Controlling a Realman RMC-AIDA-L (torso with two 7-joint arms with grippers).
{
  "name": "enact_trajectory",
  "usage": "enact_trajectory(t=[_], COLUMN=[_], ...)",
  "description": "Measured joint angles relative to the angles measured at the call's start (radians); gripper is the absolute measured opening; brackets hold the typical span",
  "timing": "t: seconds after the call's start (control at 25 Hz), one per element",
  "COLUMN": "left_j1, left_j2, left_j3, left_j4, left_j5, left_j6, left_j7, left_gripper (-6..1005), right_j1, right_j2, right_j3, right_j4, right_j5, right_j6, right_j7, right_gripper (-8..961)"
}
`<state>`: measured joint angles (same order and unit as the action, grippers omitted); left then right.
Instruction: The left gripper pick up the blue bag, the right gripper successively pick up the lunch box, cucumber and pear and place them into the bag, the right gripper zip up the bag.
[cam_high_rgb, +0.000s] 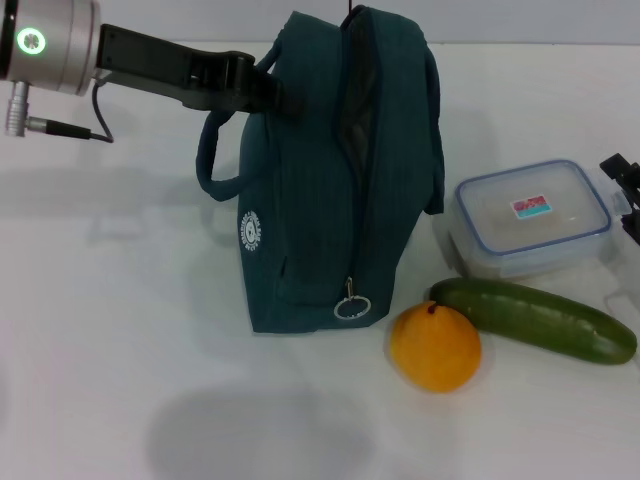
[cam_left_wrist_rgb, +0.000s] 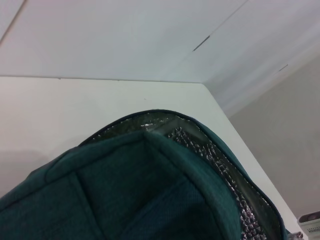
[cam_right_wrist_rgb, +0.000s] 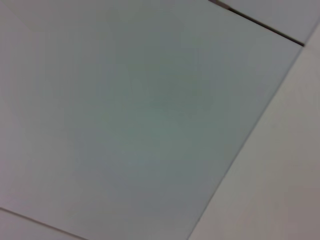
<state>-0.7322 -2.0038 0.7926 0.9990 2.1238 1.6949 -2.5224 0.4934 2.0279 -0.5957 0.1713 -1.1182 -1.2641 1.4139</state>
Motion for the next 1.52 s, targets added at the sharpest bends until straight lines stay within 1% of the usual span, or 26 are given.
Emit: enact_trajectory(t=[0.56,1.12,1.24,1.44,1.52], left_j1=[0.001,0.01,0.01,0.011,0.012], left_j2=[0.004,0.003,0.002,0.002,0.002], left_j3=[-0.001,-0.001,-0.001,-0.001,-0.002], left_j4=[-0.005,-0.005,-0.005,-0.005,-0.005], left_j5=[-0.001,-0.001,-0.001,-0.001,-0.001], left_j6=[0.0,0.003,0.003,0.003,0.003], left_j7=[0.027,0.039,0.039,0.039,0.04], left_gripper=[51,50,51,50,50], right_j1=[0.034,0.03,0.027,0.024,0.02], right_j2=[0.0,0.0,0.0,0.0,0.0], right_j3=[0.002,-0.005,-0.004,-0.005,-0.003], right_j4=[0.023,0.025,0.025,0.023,0.019], right_j5=[-0.048,-0.066,-0.071,-0.071,-0.071], right_j6=[-0.012,-0.004,-0.003,-0.006,-0.014], right_j7=[0.019,0.054,0.054,0.054,0.054], right_gripper=[611,597,335,224,223])
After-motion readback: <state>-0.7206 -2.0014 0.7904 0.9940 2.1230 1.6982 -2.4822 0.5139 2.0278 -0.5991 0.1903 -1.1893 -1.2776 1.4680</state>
